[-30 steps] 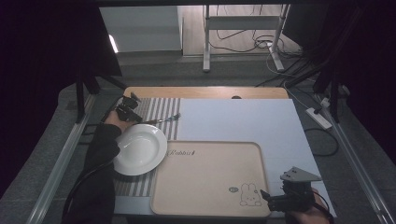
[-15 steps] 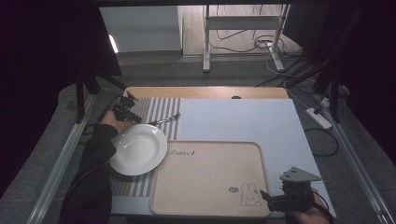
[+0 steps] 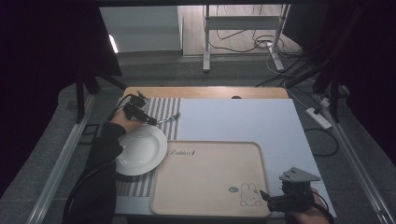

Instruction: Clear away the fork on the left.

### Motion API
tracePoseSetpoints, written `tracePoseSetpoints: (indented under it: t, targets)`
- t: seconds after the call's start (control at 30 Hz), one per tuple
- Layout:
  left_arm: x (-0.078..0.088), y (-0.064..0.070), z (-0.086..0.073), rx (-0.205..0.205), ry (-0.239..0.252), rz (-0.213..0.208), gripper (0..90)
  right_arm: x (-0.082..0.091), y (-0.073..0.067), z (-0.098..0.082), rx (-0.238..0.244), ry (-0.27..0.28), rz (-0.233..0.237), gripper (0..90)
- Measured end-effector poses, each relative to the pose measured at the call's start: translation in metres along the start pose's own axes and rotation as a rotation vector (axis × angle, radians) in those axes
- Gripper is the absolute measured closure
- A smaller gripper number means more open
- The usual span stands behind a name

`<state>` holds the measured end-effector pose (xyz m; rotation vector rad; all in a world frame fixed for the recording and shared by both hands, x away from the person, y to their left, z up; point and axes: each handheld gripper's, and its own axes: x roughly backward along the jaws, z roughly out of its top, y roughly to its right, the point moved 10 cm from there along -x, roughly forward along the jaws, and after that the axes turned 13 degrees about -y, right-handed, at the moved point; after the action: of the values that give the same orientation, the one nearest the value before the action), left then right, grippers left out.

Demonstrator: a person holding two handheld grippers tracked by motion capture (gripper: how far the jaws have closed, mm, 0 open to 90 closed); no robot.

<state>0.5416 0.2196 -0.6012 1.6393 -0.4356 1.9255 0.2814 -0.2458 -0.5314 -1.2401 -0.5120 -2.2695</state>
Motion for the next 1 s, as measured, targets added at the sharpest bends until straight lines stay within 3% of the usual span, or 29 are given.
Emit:
tracePoseSetpoints:
  t: [0.13, 0.23, 0.27, 0.33, 0.43, 0.5, 0.53, 0.7, 0.8, 0.9, 1.0]
  targets:
    - [-0.009, 0.004, 0.003, -0.008, -0.041, -0.004, 3.0, 0.0, 0.0, 0.0, 0.002, 0.0, 0.0, 0.0]
    - [-0.014, 0.005, 0.004, -0.018, -0.069, 0.016, 7.4, 0.0, 0.0, 0.0, 0.003, -0.001, 0.001, 0.0]
    - [-0.015, 0.006, 0.005, -0.023, -0.076, 0.03, 13.4, 0.0, -0.001, 0.0, 0.004, -0.004, 0.004, 0.0]
    - [-0.015, 0.005, 0.005, -0.04, -0.088, 0.065, 15.6, -0.001, -0.001, 0.0, 0.005, -0.005, 0.004, 0.0]
    - [-0.012, 0.006, 0.006, -0.041, -0.083, 0.063, 27.1, -0.001, -0.001, -0.001, 0.006, -0.007, 0.006, 0.0]
    - [-0.011, 0.007, 0.006, -0.056, -0.077, 0.061, 36.9, -0.001, -0.001, 0.0, 0.006, -0.007, 0.004, 0.0]
    - [-0.01, 0.007, 0.005, -0.068, -0.073, 0.067, 36.9, -0.001, -0.001, -0.001, 0.009, -0.009, 0.005, 0.0]
    - [-0.007, 0.01, 0.003, -0.12, -0.069, 0.054, 61.5, -0.002, -0.002, -0.001, 0.019, -0.021, 0.006, 0.0]
    - [-0.007, 0.012, 0.001, -0.189, -0.073, 0.067, 68.6, -0.002, -0.002, -0.001, 0.018, -0.022, 0.007, 0.0]
    - [-0.007, 0.014, 0.0, -0.216, -0.083, 0.05, 73.4, -0.002, -0.002, -0.002, 0.019, -0.024, 0.009, 0.0]
    - [-0.007, 0.015, -0.001, -0.207, -0.084, 0.03, 77.0, -0.003, -0.002, -0.002, 0.019, -0.024, 0.008, 0.0]
